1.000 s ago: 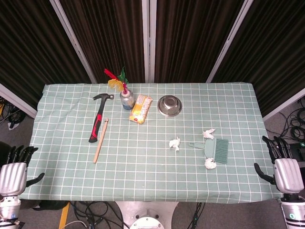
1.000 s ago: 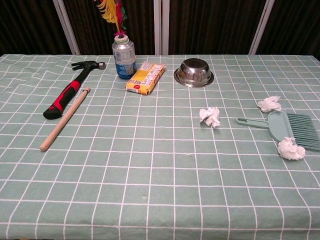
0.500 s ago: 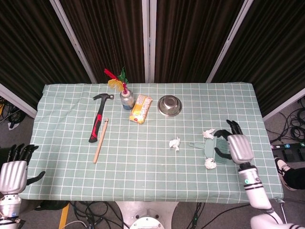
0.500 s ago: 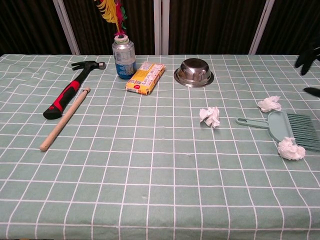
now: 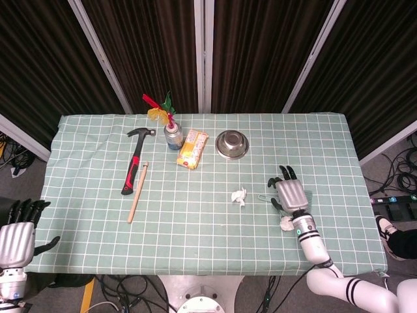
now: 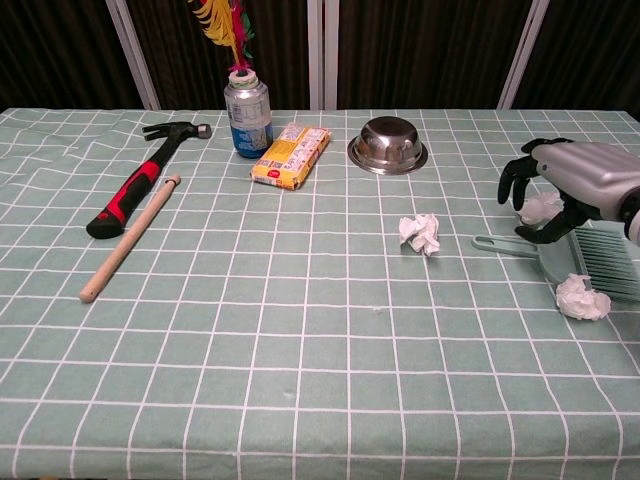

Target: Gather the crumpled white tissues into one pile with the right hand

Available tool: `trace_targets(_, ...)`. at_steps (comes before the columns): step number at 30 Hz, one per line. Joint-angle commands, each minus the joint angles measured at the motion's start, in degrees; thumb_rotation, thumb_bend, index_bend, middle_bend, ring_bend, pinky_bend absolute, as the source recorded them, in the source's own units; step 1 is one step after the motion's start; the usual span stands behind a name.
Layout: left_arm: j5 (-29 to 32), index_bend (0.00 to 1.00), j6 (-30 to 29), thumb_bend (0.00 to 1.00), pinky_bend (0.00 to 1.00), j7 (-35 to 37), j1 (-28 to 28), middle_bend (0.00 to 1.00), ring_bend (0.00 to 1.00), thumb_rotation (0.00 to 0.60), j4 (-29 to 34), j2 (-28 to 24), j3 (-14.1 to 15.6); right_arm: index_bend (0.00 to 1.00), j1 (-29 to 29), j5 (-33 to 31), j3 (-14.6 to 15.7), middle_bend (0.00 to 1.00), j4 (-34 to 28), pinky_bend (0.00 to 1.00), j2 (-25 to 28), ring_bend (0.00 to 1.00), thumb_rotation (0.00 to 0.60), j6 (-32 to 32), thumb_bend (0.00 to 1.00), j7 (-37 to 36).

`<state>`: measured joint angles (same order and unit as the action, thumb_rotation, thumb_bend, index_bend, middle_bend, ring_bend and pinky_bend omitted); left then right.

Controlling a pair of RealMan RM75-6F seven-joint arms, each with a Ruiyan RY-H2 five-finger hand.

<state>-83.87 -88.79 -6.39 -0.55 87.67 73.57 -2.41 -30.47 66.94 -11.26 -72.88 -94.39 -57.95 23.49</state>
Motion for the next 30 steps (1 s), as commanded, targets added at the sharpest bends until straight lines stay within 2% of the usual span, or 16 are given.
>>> trace_targets(1,0.1,0.2,0.0,0.12,0.07,0.3,0.1,0.17,0.09,0.6,-0.3,0.2,0.0,0.4,-0.9,-0.4,0.7,0.44,1.7,0.03,-1.6,0.05,0.6,0.0,0.23,2.3)
trace_targets(7,0.2,0.2,0.0,0.12,0.07,1.0,0.3,0.17,0.09,0.6,-0.8,0.3,0.1,0.4,-1.2,-0.7,2.4,0.45,2.3,0.02,-2.5,0.05,0.6,-0.3,0.23,6.4)
trace_targets(25,0.3,0.2,0.4,0.12,0.07,2.6,0.3,0.17,0.09,0.6,-2.2,0.8,0.1,0.41,-2.5,-3.8,3.0,0.48,4.8,0.02,-5.2,0.07,0.6,0.8,0.19,10.5)
trace_targets(28,0.4,0.2,0.5,0.12,0.07,2.8,0.3,0.17,0.09,0.6,-2.4,0.9,0.0,0.42,-2.6,-3.9,3.0,0.49,5.1,0.01,-5.5,0.09,0.6,0.7,0.22,10.5)
trace_targets(30,0.4,0.2,0.4,0.12,0.07,2.8,0.2,0.17,0.09,0.6,-2.5,1.0,-0.1,0.45,-2.6,-3.5,3.0,0.52,5.2,0.02,-5.5,0.12,0.6,0.3,0.28,10.0)
